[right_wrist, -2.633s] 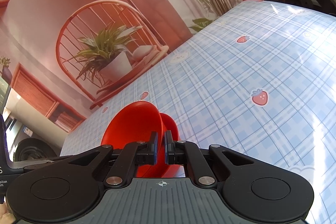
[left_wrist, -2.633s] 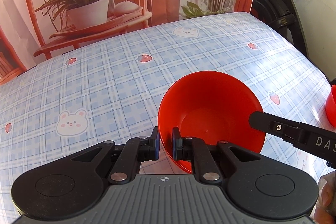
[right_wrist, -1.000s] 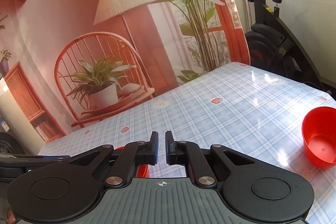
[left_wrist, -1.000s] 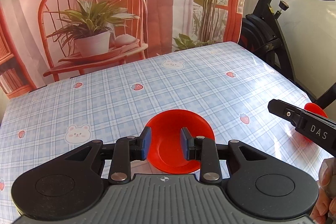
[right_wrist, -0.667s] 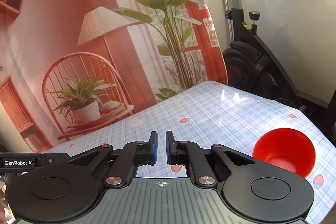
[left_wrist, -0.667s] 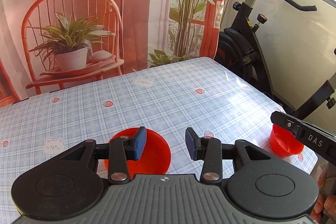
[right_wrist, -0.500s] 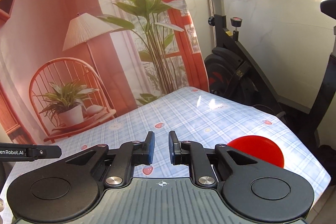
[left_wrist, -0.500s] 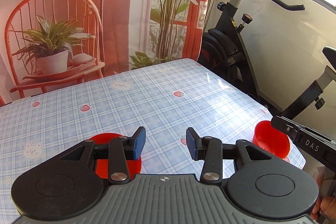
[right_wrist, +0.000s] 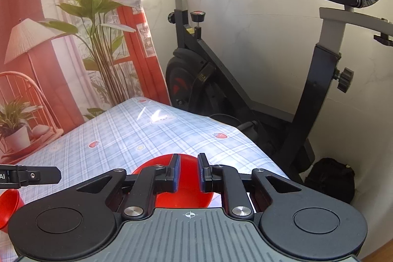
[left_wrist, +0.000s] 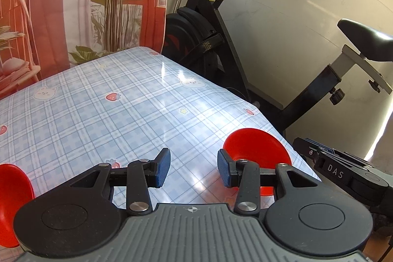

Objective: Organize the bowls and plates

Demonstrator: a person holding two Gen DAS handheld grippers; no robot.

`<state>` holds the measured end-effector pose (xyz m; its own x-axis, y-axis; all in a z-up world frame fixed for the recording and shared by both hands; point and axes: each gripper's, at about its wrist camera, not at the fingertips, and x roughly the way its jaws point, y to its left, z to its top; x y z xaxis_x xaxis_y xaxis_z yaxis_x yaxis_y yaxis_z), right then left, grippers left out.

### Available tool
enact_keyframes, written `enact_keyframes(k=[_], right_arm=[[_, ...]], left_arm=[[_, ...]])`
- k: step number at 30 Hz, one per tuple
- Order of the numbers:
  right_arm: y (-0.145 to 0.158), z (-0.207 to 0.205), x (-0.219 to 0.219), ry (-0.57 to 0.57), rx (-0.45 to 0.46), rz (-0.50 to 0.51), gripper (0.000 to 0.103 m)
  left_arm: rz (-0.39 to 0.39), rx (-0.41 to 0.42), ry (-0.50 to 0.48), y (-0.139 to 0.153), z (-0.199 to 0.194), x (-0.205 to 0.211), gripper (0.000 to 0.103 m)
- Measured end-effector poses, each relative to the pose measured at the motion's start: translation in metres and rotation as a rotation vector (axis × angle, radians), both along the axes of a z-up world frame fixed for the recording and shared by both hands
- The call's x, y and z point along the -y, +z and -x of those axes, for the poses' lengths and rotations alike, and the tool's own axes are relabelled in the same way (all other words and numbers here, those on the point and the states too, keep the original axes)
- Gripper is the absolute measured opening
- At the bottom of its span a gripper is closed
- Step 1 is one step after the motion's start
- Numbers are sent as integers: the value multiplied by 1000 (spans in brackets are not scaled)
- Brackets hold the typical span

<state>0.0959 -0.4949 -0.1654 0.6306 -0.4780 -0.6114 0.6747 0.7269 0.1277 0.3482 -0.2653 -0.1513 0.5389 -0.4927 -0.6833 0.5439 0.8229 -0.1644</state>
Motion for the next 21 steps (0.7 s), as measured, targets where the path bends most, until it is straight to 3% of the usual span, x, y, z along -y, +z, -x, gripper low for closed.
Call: enact_keyframes(k=[7,17,21], right_arm=[[-21,1,18,-40,-23,-27,16],[-38,-4,25,-38,-22,-100,18],[-41,-7,25,-33,-17,-126,18]], left_arm=[[14,-68,-16,-33,-17,31,44],[6,-107,-63,-58,-17,51,43],[11,-116,-76,-63,-16,50,29]])
